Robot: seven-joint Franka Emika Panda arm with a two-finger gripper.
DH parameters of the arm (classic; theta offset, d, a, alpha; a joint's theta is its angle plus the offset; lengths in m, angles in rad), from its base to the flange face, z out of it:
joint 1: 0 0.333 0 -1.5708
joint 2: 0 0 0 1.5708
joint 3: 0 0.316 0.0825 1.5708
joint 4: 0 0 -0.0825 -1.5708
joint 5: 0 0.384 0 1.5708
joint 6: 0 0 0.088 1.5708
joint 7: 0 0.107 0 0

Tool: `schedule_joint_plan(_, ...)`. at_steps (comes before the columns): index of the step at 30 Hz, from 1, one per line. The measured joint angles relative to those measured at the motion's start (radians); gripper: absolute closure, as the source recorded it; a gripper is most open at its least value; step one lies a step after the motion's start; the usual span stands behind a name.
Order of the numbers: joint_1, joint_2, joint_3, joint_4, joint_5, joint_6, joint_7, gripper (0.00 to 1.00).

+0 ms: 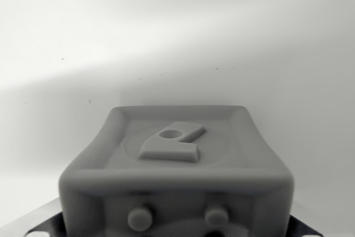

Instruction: Destack cube

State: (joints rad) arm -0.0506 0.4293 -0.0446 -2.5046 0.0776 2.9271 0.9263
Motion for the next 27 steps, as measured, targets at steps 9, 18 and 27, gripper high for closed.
schedule_joint_plan(9,-0.003,0.014,0.003,0.003,0.000,0.011,0.000,1.00)
schedule_joint_plan(18,-0.003,0.014,0.004,0.004,0.000,0.012,0.000,0.00)
schedule_joint_plan(27,-0.003,0.014,0.004,0.004,0.000,0.013,0.000,0.00)
